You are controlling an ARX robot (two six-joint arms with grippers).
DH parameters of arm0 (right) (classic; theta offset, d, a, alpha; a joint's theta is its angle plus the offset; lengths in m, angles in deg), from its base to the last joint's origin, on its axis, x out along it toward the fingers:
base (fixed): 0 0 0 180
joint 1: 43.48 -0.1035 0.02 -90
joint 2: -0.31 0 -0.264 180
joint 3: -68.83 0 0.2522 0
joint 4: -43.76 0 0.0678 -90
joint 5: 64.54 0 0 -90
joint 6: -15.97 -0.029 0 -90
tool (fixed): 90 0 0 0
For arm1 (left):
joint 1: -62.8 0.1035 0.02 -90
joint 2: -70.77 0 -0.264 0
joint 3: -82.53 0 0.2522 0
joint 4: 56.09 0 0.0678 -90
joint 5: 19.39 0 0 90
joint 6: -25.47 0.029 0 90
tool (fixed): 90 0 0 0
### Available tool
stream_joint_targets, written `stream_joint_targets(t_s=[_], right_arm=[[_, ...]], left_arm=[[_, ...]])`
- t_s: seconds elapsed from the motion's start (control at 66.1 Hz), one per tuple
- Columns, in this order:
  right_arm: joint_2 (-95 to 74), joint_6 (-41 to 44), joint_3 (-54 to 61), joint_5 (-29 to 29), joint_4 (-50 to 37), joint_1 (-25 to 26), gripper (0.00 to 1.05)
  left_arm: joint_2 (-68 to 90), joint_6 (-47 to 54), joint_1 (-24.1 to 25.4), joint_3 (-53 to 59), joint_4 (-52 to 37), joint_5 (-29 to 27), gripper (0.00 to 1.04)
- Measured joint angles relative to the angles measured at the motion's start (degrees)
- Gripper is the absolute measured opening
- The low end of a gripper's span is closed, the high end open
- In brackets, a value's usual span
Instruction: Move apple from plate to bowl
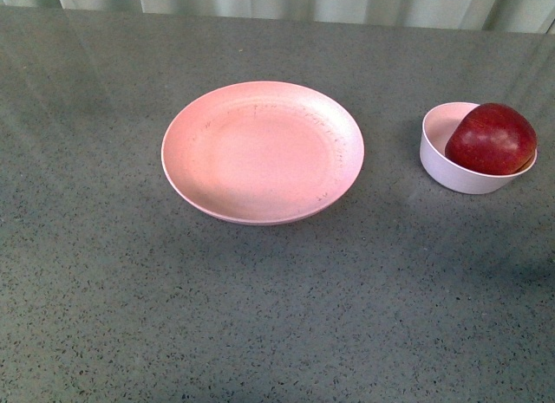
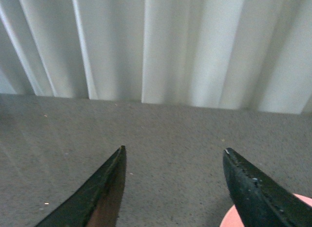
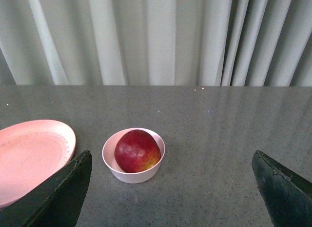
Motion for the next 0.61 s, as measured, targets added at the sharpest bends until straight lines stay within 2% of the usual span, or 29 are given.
stream_joint_targets(t_s=[0.287, 0.393, 0.605], right_arm=[[0.00, 0.00, 0.00, -0.04, 0.00, 0.00, 0.96], [0.00, 0.00, 0.00, -0.02, 0.00, 0.00, 0.96], [0.00, 0.00, 0.00, -0.04, 0.00, 0.00, 0.96]], left_arm=[[-13.60, 0.72, 5.64, 16.26, -2.93, 5.68, 0.03], [-16.28, 0.87, 7.15, 21.05, -5.51, 7.37, 0.02], [-26.71, 0.87, 9.99, 27.30, -1.18, 9.88, 0.02]])
